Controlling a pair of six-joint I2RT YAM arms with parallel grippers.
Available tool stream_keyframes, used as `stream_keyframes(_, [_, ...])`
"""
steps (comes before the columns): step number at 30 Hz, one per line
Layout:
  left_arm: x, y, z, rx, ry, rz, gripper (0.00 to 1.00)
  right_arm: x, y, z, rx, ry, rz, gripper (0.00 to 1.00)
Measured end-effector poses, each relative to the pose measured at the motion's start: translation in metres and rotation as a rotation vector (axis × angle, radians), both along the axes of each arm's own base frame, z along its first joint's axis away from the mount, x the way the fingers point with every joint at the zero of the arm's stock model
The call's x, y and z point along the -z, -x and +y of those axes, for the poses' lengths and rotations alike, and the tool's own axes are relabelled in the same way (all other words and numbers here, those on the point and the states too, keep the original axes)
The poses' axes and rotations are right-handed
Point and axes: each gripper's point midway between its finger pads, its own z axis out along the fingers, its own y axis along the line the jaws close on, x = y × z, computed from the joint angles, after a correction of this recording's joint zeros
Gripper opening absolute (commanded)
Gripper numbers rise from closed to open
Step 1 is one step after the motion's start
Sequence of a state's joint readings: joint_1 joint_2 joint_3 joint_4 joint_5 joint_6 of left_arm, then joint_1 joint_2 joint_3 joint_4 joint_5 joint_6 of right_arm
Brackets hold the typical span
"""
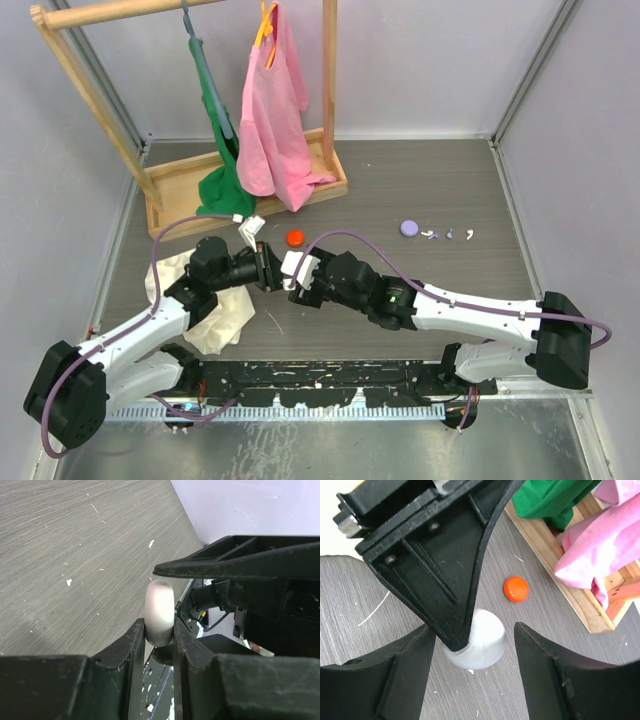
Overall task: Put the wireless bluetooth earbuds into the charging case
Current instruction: Pick up the charging case at the center of the board, then open the charging case.
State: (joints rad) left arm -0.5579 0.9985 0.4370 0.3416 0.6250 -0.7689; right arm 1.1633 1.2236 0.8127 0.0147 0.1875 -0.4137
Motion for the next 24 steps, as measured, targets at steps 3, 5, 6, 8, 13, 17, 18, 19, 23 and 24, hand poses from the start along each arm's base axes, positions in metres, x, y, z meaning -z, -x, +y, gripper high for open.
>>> stream_keyframes(3, [0.003, 0.0, 0.001, 0.007, -0.018, -0.027, 0.16, -0.004, 0.001, 0.002, -0.01, -0.018, -0.001, 0.78])
stream_keyframes(5, [0.005, 0.001, 0.003, 0.008, -0.033, -0.057, 0.16, -0.005, 0.003, 0.002, -0.014, -0.027, 0.005, 0.82])
stream_keyframes(6, [0.005, 0.001, 0.005, 0.005, -0.038, -0.072, 0.15, -0.006, 0.005, 0.001, -0.018, -0.032, 0.011, 0.84])
stream_keyframes(8, [0.005, 0.002, 0.008, -0.003, -0.045, -0.114, 0.13, -0.011, 0.008, -0.002, -0.02, -0.049, 0.021, 0.89])
stream_keyframes(13, [0.005, 0.004, 0.019, -0.037, -0.059, -0.218, 0.13, -0.034, 0.019, -0.014, -0.03, -0.127, 0.055, 0.94])
stream_keyframes(17, [0.011, 0.004, 0.026, -0.067, -0.072, -0.283, 0.14, -0.049, 0.016, -0.021, -0.025, -0.213, 0.114, 0.97])
stream_keyframes(18, [0.013, 0.003, 0.028, -0.076, -0.074, -0.302, 0.14, -0.05, 0.012, -0.024, -0.016, -0.232, 0.14, 0.99])
stream_keyframes(19, [0.014, 0.003, 0.03, -0.082, -0.078, -0.322, 0.13, -0.049, 0.007, -0.026, -0.006, -0.244, 0.164, 1.0])
stream_keyframes(23, [0.013, 0.001, 0.035, -0.106, -0.078, -0.399, 0.14, -0.043, -0.018, -0.03, 0.023, -0.306, 0.301, 1.0])
stream_keyframes(24, [0.01, 0.0, 0.035, -0.11, -0.073, -0.418, 0.15, -0.042, -0.024, -0.03, 0.02, -0.326, 0.343, 1.0])
